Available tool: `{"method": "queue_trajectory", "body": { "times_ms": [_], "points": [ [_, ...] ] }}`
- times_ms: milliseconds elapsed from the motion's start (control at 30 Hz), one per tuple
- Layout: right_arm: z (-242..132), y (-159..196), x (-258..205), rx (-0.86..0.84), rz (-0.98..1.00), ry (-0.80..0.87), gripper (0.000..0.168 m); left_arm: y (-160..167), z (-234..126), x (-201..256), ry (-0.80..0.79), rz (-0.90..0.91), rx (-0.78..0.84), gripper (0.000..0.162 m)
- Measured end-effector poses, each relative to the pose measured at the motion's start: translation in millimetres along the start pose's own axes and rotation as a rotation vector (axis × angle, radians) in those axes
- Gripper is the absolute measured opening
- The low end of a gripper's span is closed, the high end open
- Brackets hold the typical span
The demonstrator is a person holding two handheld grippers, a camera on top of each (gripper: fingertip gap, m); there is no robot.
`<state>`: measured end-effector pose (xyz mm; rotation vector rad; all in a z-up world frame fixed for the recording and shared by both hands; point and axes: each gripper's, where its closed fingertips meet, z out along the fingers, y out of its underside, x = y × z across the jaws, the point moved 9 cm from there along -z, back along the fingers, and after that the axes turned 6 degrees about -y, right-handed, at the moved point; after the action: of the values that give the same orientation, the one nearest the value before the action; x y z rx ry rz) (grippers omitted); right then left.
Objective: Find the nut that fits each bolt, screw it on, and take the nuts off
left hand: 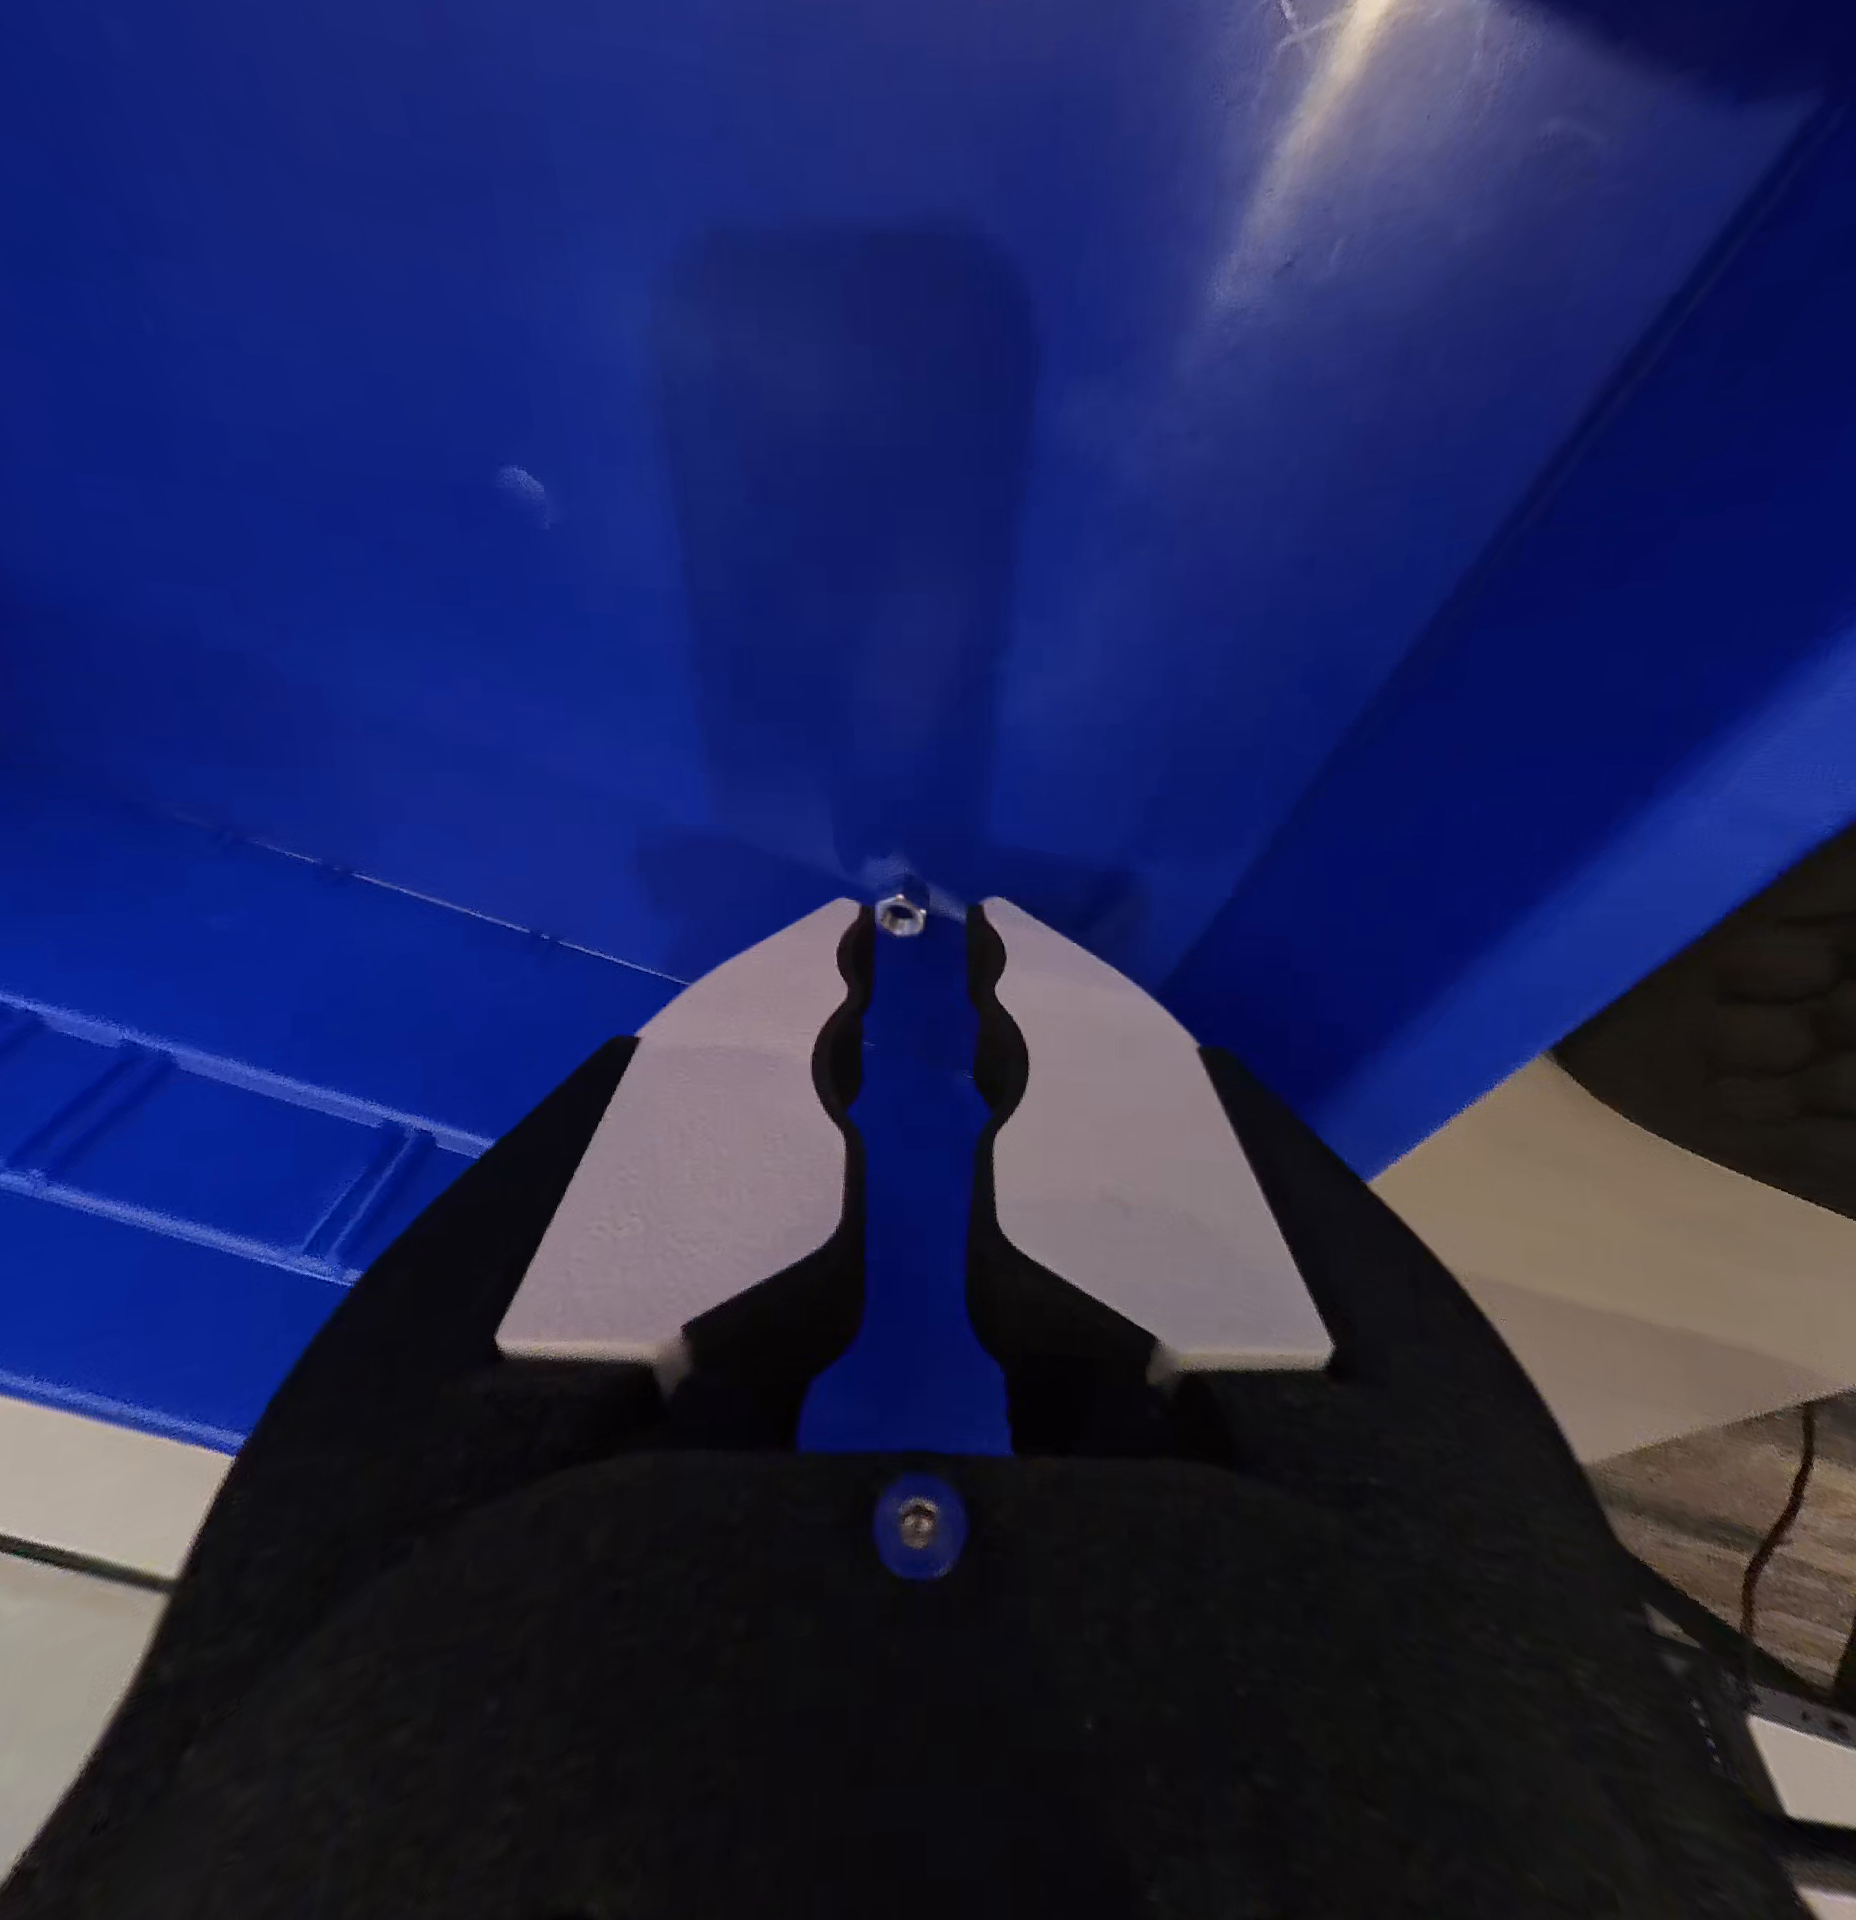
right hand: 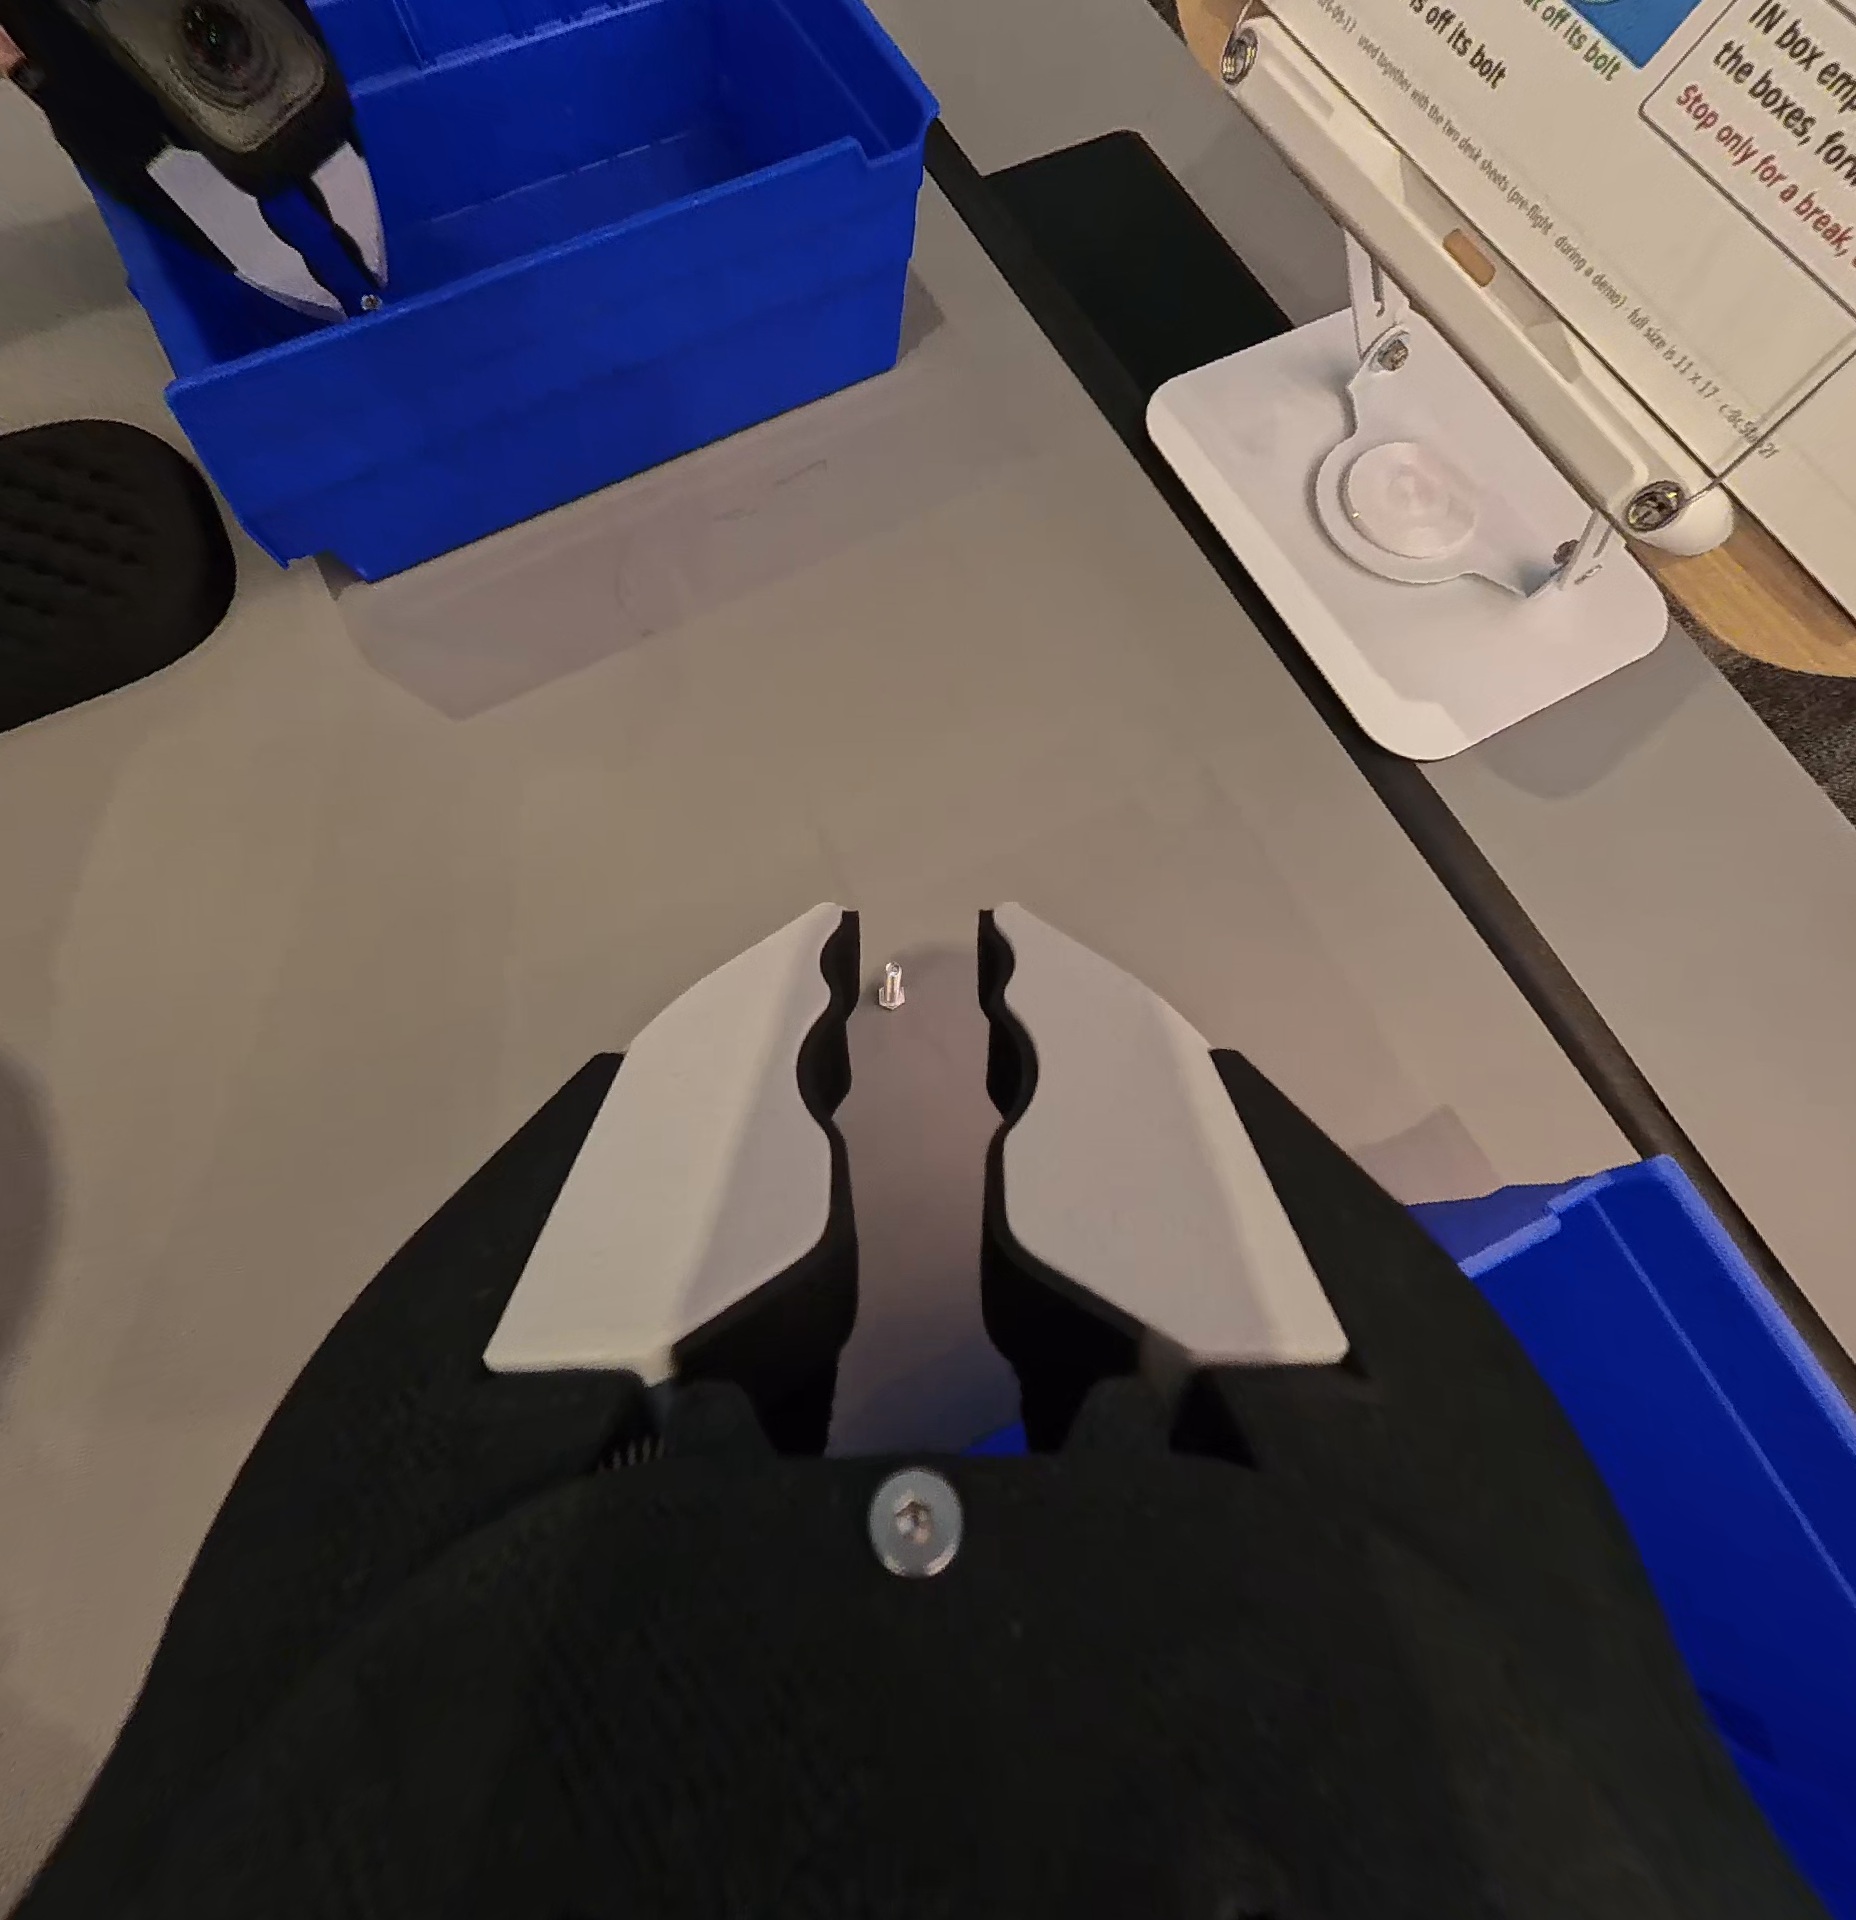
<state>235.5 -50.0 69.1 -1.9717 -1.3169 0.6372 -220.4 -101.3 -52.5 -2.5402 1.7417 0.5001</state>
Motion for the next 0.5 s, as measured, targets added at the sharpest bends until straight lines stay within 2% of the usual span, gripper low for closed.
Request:
{"method": "queue_trajectory", "body": {
  "times_ms": [167, 500],
  "points": [
    [2.5, 0.7, 0.0, -0.015, -0.01, -0.003, 0.023, 1.0, 9.3, -0.4, 0.003, 0.016, -0.056, 0.016],
    [7.1, 2.0, -0.3, -0.041, -0.024, -0.01, 0.023, 7.0, 10.9, -5.1, 0.008, -0.011, -0.037, 0.017]
  ]
}}
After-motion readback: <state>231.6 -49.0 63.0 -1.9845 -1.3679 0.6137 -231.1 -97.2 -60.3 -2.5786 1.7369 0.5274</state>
